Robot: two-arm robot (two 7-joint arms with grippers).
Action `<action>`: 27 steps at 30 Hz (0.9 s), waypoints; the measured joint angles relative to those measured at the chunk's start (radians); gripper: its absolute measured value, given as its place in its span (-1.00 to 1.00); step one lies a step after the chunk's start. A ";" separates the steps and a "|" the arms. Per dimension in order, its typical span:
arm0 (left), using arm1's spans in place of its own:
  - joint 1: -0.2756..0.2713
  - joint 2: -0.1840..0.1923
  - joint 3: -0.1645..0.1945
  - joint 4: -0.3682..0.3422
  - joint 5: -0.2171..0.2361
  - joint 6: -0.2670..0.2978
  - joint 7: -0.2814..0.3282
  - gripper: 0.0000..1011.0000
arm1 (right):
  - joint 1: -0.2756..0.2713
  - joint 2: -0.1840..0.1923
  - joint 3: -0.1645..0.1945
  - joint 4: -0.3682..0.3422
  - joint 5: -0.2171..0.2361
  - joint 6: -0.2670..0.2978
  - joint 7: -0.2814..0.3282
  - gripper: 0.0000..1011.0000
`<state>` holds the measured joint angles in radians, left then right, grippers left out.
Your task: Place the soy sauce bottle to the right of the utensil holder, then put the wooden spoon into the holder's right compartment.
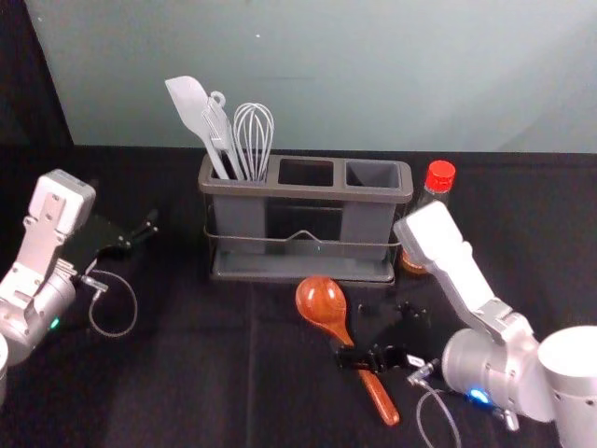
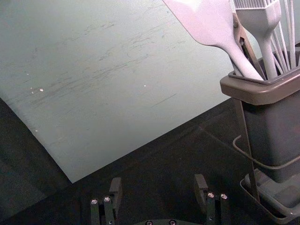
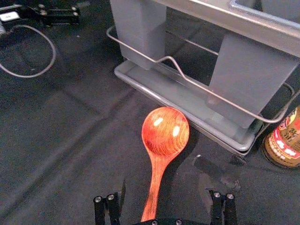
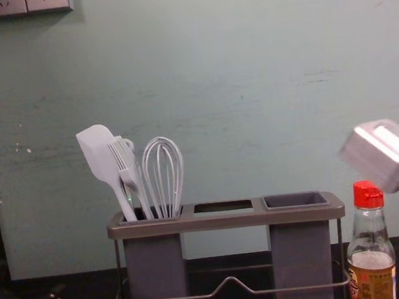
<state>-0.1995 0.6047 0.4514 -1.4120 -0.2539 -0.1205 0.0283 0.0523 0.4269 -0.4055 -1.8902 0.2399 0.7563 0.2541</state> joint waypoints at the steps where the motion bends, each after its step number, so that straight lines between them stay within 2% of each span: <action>1: 0.000 0.000 0.000 0.000 0.000 0.000 0.000 0.99 | 0.012 -0.014 -0.006 0.011 -0.007 0.019 -0.006 0.99; 6: 0.000 0.000 0.000 0.000 0.000 0.000 0.000 0.99 | 0.054 -0.059 -0.025 0.062 -0.029 0.053 -0.015 0.99; 14: 0.000 0.000 0.000 0.000 0.000 0.000 0.000 0.99 | 0.105 -0.116 -0.044 0.135 -0.053 0.065 -0.016 0.99; 19: 0.000 0.000 0.000 0.000 0.000 0.000 0.000 0.99 | 0.123 -0.150 -0.044 0.173 -0.067 0.060 -0.022 0.99; 27: 0.000 0.000 0.000 0.000 0.000 0.000 0.000 0.99 | 0.139 -0.184 -0.040 0.209 -0.091 0.051 -0.030 0.99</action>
<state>-0.1995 0.6047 0.4514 -1.4119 -0.2539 -0.1205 0.0283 0.1913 0.2428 -0.4459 -1.6814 0.1493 0.8072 0.2244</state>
